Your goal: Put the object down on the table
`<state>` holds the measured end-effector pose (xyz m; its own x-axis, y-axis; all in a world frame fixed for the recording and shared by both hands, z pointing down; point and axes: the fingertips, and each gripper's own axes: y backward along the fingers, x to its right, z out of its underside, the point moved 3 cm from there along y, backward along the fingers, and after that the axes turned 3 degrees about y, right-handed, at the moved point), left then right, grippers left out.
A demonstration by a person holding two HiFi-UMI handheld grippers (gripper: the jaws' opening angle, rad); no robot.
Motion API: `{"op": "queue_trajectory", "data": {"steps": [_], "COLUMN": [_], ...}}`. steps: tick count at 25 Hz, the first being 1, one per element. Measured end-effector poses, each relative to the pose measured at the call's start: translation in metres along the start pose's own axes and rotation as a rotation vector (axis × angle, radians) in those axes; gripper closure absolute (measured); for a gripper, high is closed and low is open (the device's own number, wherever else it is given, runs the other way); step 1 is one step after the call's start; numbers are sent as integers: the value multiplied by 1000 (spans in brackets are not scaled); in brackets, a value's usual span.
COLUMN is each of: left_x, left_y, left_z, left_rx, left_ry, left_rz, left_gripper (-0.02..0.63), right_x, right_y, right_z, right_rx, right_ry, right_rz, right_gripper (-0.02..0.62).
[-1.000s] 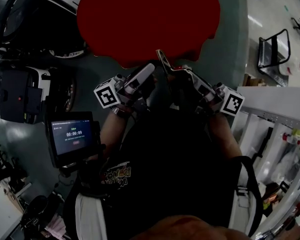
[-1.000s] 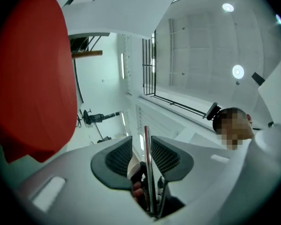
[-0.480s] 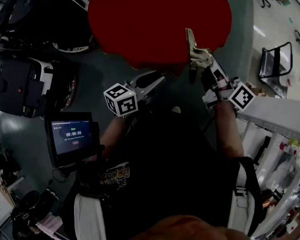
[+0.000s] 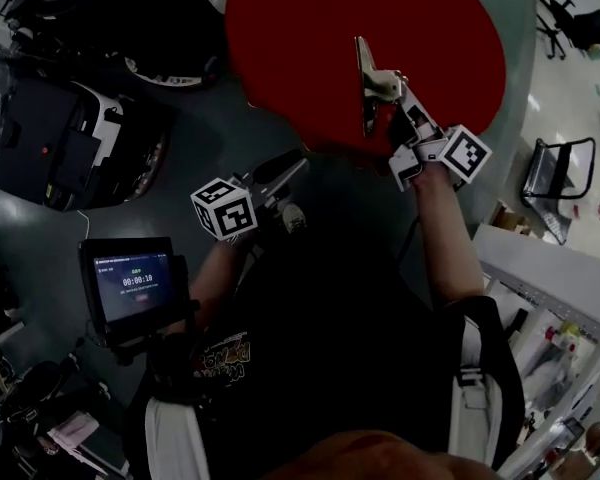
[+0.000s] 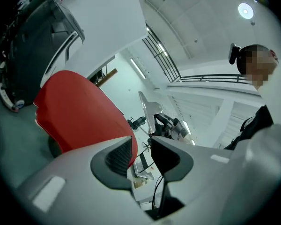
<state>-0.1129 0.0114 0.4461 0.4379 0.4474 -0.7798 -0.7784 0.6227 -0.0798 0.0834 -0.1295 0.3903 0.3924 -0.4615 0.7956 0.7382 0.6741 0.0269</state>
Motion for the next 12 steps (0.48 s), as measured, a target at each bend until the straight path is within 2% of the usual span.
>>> {"op": "queue_trajectory", "data": {"steps": [5, 9, 12], "left_x": [-24, -30, -29], "left_y": [21, 26, 22], "left_z": [-4, -2, -11], "left_rx": [40, 77, 106], "left_ry": [6, 31, 48], "left_rz": [-74, -122, -155], "left_gripper": [479, 479, 479], "right_x": [60, 97, 128], "right_y": [-56, -97, -115], "right_z": [23, 29, 15], "right_rx": [-72, -115, -134], "right_ry": [-69, -102, -103], "right_rz": [135, 123, 159], "right_gripper": [589, 589, 589]}}
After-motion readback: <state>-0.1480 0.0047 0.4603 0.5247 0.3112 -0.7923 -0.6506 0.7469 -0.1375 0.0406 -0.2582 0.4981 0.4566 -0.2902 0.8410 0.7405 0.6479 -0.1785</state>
